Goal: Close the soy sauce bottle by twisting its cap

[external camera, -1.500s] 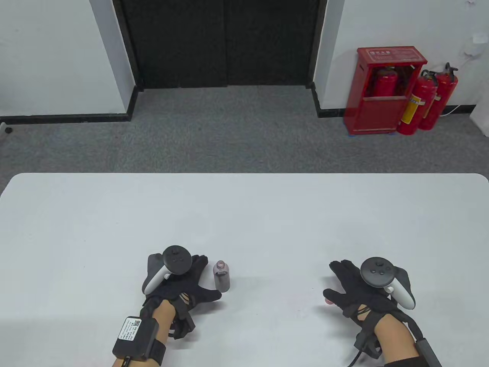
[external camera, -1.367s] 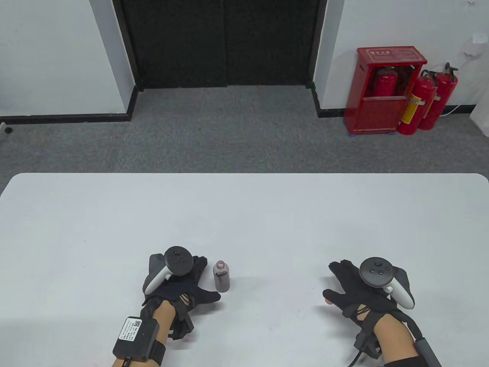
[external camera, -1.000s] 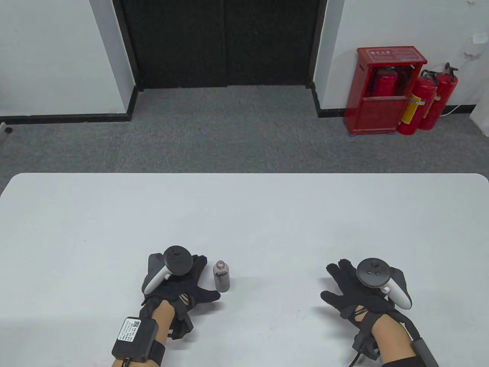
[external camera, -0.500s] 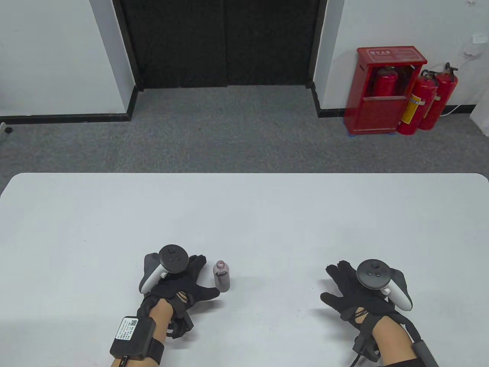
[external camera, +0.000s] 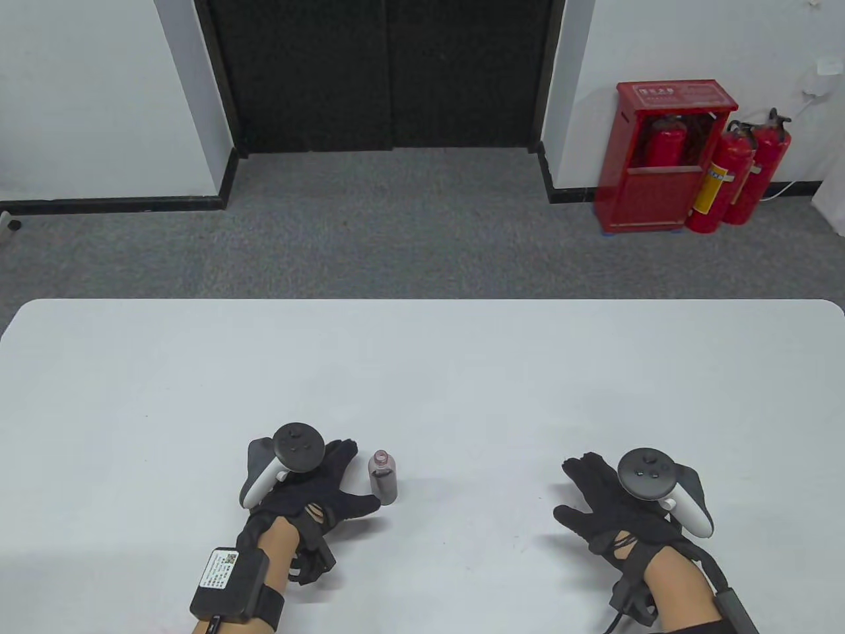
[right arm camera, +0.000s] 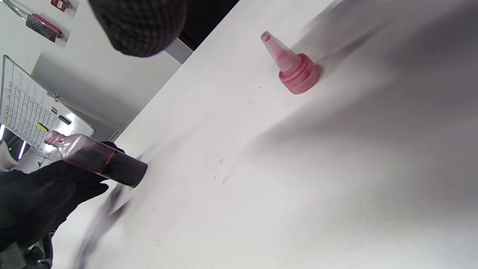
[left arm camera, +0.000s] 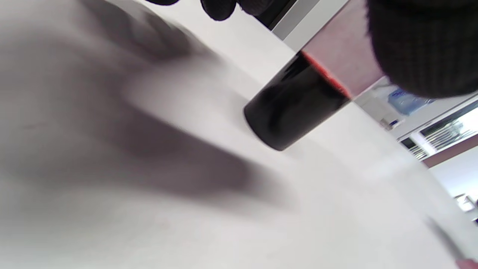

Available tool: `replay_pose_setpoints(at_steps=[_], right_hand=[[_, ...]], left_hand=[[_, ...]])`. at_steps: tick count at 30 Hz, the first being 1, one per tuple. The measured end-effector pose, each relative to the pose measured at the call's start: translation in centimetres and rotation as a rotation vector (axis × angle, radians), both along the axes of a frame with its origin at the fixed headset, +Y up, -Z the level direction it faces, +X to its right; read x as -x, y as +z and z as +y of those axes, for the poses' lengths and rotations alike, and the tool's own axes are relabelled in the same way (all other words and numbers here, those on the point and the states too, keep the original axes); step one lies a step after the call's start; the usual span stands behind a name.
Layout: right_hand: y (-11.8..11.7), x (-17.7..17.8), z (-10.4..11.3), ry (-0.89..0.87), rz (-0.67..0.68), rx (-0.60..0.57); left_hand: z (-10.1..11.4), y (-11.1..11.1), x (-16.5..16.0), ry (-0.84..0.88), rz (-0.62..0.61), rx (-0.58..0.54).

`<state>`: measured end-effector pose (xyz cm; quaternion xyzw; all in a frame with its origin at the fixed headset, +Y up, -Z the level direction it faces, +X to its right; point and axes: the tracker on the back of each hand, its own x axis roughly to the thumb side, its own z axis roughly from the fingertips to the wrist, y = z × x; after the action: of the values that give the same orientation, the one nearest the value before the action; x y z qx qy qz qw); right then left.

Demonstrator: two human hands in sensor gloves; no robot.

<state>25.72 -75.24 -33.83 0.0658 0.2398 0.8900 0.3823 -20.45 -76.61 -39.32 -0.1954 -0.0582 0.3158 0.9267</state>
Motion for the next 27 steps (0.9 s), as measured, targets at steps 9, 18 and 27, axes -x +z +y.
replay_pose_setpoints(at_steps=[9,18,27], right_hand=[[0.0,-0.1,0.2,-0.01,0.007,-0.007],[0.0,-0.1,0.2,-0.012,0.016,-0.004],[0.0,-0.1,0.3,-0.009,0.024,-0.016]], left_hand=[[-1.1,-0.2,-1.2,0.197,0.084,0.0],[-1.8,-0.2,-3.4,0.125,0.113,0.005],[-1.3,0.2,-4.1,0.056,0.052,-0.071]])
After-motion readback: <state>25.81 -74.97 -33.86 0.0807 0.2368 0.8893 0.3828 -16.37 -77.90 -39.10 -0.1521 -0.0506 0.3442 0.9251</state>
